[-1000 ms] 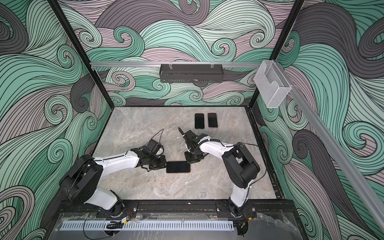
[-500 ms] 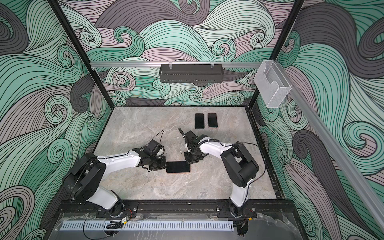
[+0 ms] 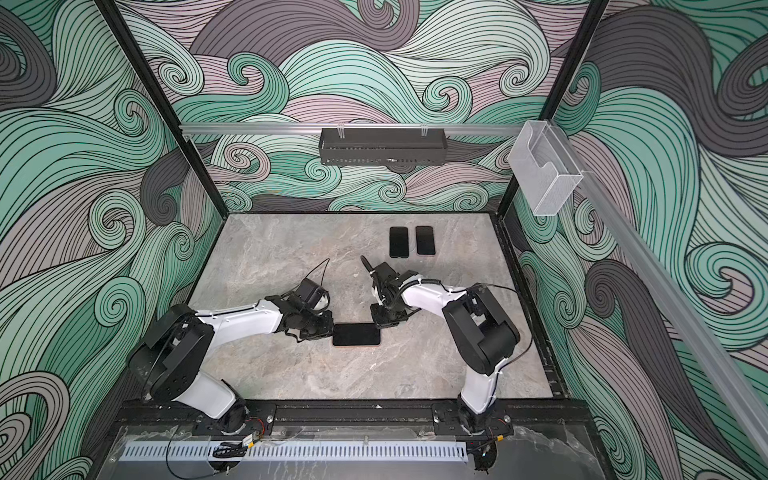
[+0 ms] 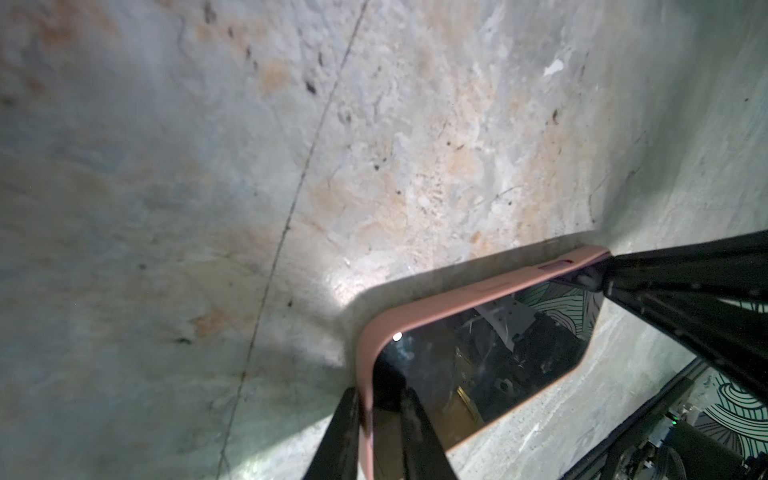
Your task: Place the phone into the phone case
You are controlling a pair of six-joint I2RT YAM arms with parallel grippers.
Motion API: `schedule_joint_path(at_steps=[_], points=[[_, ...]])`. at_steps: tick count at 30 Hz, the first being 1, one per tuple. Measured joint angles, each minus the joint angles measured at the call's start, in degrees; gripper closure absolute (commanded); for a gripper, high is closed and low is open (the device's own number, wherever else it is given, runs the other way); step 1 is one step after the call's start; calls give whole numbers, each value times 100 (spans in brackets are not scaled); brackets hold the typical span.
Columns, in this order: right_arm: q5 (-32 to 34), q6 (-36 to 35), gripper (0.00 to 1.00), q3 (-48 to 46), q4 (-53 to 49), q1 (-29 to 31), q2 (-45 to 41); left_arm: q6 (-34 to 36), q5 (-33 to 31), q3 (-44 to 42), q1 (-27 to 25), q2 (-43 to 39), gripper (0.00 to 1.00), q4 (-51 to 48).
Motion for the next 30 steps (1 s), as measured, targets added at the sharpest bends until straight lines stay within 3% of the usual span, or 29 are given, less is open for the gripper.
schedule_joint_path(at_steps=[20, 27, 30], points=[[374, 37, 84, 337, -354, 225, 256, 4, 26, 7, 2, 11, 79, 15], [476, -144, 69, 337, -323, 348, 188, -2, 9, 7, 2, 11, 74, 9], [533, -321, 56, 332, -352, 433, 138, -35, -79, 7, 2, -11, 62, -20]])
